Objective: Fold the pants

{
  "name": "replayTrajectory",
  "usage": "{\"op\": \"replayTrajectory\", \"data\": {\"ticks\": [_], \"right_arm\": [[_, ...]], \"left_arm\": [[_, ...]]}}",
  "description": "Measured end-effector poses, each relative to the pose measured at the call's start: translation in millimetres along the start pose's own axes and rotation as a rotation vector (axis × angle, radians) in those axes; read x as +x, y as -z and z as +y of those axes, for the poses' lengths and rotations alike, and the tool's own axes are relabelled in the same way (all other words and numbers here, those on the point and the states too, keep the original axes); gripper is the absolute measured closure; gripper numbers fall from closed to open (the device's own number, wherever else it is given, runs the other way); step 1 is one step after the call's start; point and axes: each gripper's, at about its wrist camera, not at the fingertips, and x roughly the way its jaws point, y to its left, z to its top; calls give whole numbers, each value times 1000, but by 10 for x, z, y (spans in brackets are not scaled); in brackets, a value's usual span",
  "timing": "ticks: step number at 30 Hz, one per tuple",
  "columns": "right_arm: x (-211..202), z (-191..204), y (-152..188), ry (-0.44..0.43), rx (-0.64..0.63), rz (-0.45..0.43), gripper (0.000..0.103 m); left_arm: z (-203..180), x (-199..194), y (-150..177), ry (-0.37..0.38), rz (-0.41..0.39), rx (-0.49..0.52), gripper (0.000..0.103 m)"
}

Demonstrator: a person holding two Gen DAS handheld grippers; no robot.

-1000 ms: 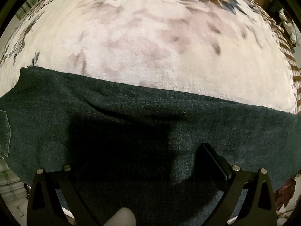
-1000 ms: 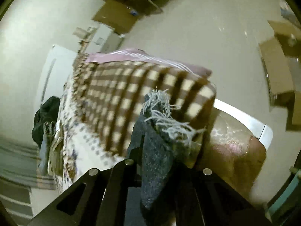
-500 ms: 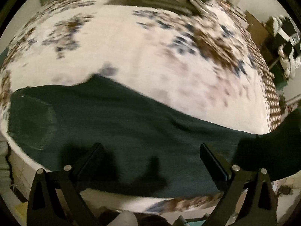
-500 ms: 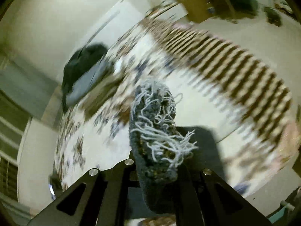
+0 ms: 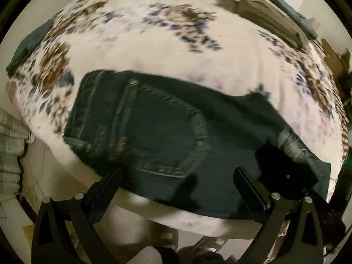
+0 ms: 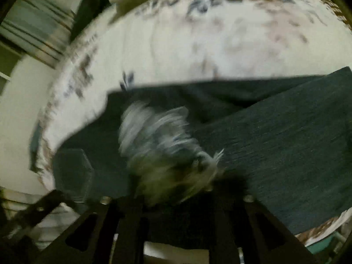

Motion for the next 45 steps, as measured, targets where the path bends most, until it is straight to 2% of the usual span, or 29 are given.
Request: {"op": "replayTrajectory", "data": {"ticks": [1, 2, 3, 5, 6, 9, 11, 13, 14, 16, 17, 18, 20, 23, 24, 27, 29, 30, 35, 36, 37, 38, 41, 45], "right_arm": [[28, 64, 14, 7, -8, 2, 60], [49, 139, 20, -24, -20, 15, 41], [82, 234, 15, -90, -36, 61, 34], [111, 329, 1, -249, -23, 163, 35], [48, 320, -2, -295, 9, 177, 35], [-259, 105, -42, -248, 79, 94, 35], [-396, -62, -53, -158, 105, 50, 35], [-370, -216, -52, -94, 133, 57, 35], [-233, -305, -47, -52, 142, 107, 35], [44, -379, -45, -46, 121, 227, 35], [43, -363, -50, -46, 89, 207, 35], [29, -359, -54, -66, 93, 218, 36], [-32, -385, -78, -106, 131, 245, 37], [-252, -374, -164, -65, 119, 234, 37], [-285, -380, -166, -48, 104, 233, 37], [-281, -363, -261, 2, 83, 259, 37], [-316, -477, -376, 15, 109, 258, 37], [-302, -516, -400, 23, 123, 253, 37], [-184, -628, -565, 20, 209, 217, 37], [-180, -617, -584, 19, 210, 211, 37], [-181, -606, -607, 21, 208, 209, 37], [-183, -596, -618, 24, 200, 209, 37], [-118, -432, -618, 32, 153, 213, 37], [-114, -321, -618, 17, 105, 200, 37]], "left_arm": [[79, 17, 3, -1, 3, -20, 0], [119, 20, -1, 0, 4, -30, 0], [158, 27, -8, 0, 6, -39, 0], [234, 25, -21, -3, 3, -48, 0], [269, 20, -31, -8, 0, -51, 0], [314, 28, -72, -11, -2, -68, 0], [315, 52, -91, -8, 0, -77, 0], [352, 89, -90, -11, 9, -117, 0], [392, 100, -83, -12, 13, -143, 0], [652, 91, 2, -23, 9, -284, 0], [769, 62, 44, -16, -4, -344, 0], [996, -2, 141, 10, -47, -458, 0], [1282, -42, 290, 44, -99, -587, 0], [1632, 71, 438, 114, -140, -705, 1], [1732, 121, 466, 167, -178, -742, 1], [1851, 295, 442, 294, -245, -793, 1], [1909, 495, 394, 367, -249, -818, 1], [1932, 642, 366, 371, -219, -837, 2], [1873, 675, 215, 326, -275, -825, 2], [1884, 656, 205, 341, -307, -843, 17], [1887, 652, 180, 365, -330, -843, 41], [1883, 672, 128, 359, -325, -832, 77], [1893, 664, 66, 371, -350, -814, 79], [1708, 257, -35, 383, -439, -655, 82]]}}
